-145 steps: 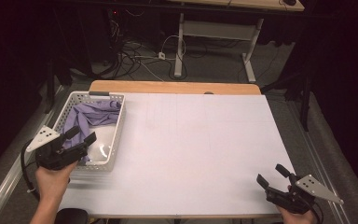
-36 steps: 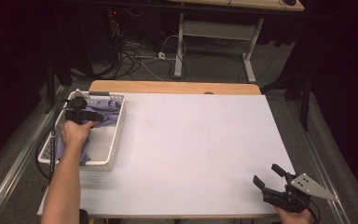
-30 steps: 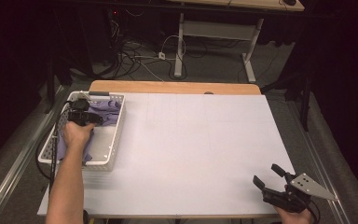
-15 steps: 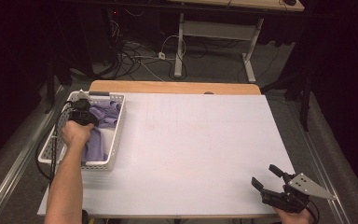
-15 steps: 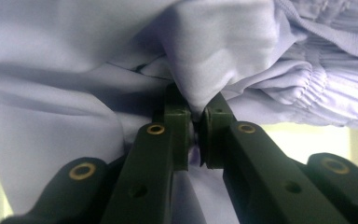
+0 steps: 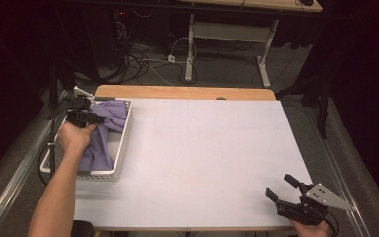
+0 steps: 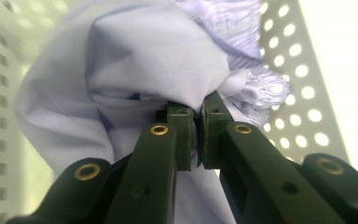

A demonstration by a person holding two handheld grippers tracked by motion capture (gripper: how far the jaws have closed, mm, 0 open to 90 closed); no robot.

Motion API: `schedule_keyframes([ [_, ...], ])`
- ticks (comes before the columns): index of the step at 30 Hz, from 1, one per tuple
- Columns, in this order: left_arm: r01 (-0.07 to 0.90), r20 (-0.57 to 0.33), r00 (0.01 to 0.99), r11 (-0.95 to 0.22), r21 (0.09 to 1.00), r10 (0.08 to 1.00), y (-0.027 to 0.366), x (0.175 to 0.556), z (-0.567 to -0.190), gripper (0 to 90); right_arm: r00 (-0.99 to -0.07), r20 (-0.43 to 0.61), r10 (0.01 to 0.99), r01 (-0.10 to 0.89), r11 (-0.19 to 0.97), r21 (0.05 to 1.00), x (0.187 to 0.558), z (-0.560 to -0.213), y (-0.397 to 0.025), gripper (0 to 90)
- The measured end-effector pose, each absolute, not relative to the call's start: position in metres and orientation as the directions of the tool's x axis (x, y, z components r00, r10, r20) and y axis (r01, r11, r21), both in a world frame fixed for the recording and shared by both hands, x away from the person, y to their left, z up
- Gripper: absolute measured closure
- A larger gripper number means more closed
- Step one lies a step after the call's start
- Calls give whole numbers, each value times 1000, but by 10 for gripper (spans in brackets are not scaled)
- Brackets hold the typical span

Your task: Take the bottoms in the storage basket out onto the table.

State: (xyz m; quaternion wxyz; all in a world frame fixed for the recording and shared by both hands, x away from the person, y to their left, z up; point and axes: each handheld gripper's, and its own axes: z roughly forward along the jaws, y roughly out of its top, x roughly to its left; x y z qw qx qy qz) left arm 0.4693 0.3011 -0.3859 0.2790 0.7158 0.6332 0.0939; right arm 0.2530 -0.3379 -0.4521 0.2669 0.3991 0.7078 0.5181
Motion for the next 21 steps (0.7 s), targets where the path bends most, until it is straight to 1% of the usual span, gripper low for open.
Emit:
schedule_keyframes([
  [1, 854, -219, 181, -42, 518, 959, 301, 469, -386, 837, -539, 36, 842, 288, 145, 947, 253, -452, -338, 171],
  [3, 832, -247, 208, -38, 554, 946, 301, 463, -380, 838, -535, 37, 844, 291, 143, 946, 253, -452, -338, 171],
  [6, 801, -232, 248, -64, 595, 941, 297, 454, -371, 838, -531, 36, 846, 292, 142, 946, 253, -452, -338, 171],
  [8, 780, -236, 259, -58, 624, 936, 296, 448, -365, 837, -530, 36, 847, 291, 142, 946, 252, -452, -339, 171],
  [12, 748, -314, 258, 17, 663, 914, 299, 440, -352, 837, -529, 36, 848, 288, 140, 947, 252, -452, -340, 171],
  [21, 709, -304, 306, -3, 705, 902, 300, 430, -328, 838, -524, 41, 850, 294, 136, 946, 252, -452, -340, 171],
])
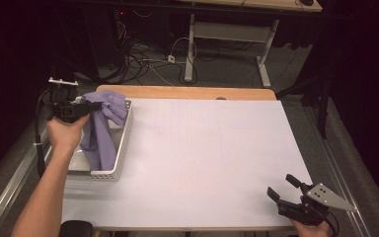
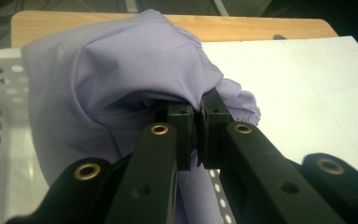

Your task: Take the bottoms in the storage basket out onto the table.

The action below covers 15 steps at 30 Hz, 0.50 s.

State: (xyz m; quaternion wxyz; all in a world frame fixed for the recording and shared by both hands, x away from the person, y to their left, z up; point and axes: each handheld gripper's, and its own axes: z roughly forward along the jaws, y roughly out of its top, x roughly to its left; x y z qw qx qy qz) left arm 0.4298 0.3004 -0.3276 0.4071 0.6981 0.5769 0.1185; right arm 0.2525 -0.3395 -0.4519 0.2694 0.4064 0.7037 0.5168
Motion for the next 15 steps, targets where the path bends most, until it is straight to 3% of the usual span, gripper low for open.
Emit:
schedule_keyframes([
  [15, 640, -296, 403, -35, 767, 866, 295, 417, -290, 837, -527, 37, 849, 291, 140, 946, 252, -452, -339, 171],
])
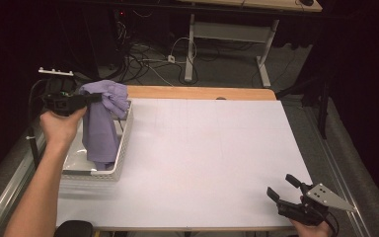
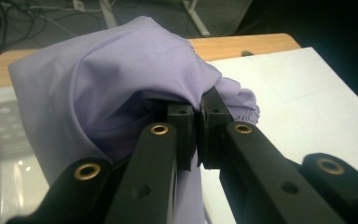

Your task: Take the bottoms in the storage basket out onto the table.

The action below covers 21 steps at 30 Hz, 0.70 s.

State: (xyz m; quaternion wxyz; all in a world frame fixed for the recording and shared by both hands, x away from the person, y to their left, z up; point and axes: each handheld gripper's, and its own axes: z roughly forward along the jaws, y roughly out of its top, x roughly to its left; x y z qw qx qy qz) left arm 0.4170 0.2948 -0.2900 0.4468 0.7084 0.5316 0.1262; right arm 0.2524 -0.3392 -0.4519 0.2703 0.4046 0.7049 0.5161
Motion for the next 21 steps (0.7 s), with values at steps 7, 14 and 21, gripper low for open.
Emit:
schedule_keyframes([
  [7, 613, -295, 449, -51, 789, 843, 291, 411, -271, 838, -516, 55, 855, 299, 119, 947, 254, -452, -340, 171],
  [14, 594, -297, 483, -59, 803, 824, 284, 411, -257, 838, -516, 51, 855, 298, 124, 947, 254, -453, -340, 171],
  [21, 573, -292, 515, -70, 817, 806, 279, 411, -245, 838, -517, 50, 854, 298, 125, 946, 254, -453, -340, 171],
])
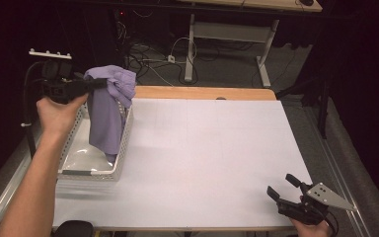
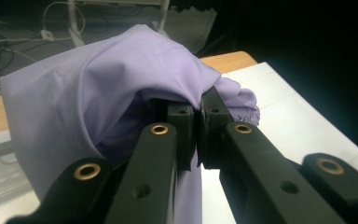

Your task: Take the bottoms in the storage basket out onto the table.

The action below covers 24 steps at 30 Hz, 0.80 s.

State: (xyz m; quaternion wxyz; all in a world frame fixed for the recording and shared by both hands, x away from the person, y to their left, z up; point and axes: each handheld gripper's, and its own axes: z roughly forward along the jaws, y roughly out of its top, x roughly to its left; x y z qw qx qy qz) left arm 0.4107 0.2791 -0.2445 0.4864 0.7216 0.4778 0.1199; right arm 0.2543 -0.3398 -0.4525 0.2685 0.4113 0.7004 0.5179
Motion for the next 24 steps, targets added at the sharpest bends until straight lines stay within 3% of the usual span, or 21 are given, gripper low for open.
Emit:
schedule_keyframes([
  [24, 476, -247, 661, -142, 868, 708, 231, 404, -203, 838, -519, 45, 853, 295, 130, 947, 253, -452, -340, 171],
])
